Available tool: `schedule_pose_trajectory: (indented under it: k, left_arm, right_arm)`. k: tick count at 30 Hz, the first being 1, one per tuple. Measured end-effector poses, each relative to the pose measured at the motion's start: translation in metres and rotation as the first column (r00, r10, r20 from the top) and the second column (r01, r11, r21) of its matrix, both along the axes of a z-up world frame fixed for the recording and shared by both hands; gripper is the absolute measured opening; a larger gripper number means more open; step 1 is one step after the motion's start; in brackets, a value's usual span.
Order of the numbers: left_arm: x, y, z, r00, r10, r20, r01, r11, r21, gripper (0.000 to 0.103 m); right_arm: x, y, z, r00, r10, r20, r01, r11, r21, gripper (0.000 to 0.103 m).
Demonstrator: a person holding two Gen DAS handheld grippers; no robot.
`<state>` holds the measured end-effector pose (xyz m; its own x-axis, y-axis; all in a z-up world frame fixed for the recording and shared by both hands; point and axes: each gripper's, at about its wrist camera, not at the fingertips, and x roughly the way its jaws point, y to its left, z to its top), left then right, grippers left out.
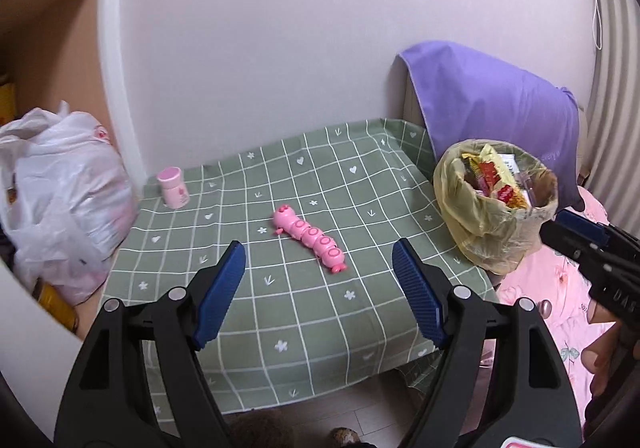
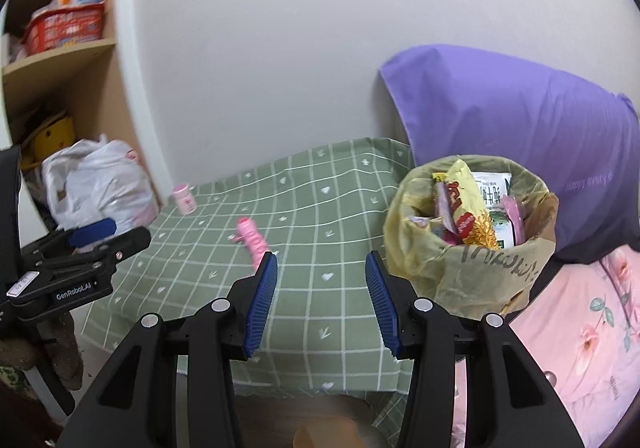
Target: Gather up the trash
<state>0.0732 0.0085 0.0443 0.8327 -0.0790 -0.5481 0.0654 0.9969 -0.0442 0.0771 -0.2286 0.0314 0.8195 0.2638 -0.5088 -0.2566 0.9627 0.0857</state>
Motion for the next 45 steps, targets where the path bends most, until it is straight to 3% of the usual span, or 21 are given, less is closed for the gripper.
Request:
schedule_pose_trajectory:
  k: [16, 45]
  left_arm:
    - [-0.059, -0.006, 0.015, 0.999, -0.021, 0.05, 0.021, 1.0, 0.0, 0.072]
    - [-0.057, -0.003, 0.017, 0.999, -0.025, 0.044, 0.026, 1.0, -0.017, 0.072]
  right_arm:
    - [-0.065, 0.012, 0.007, 0.997, -0.04, 0.059, 0.04, 0.999, -0.004, 0.044]
    - [-0.063, 0.013, 0.007, 0.997, -0.05, 0.064, 0.05, 0.999, -0.001, 0.044]
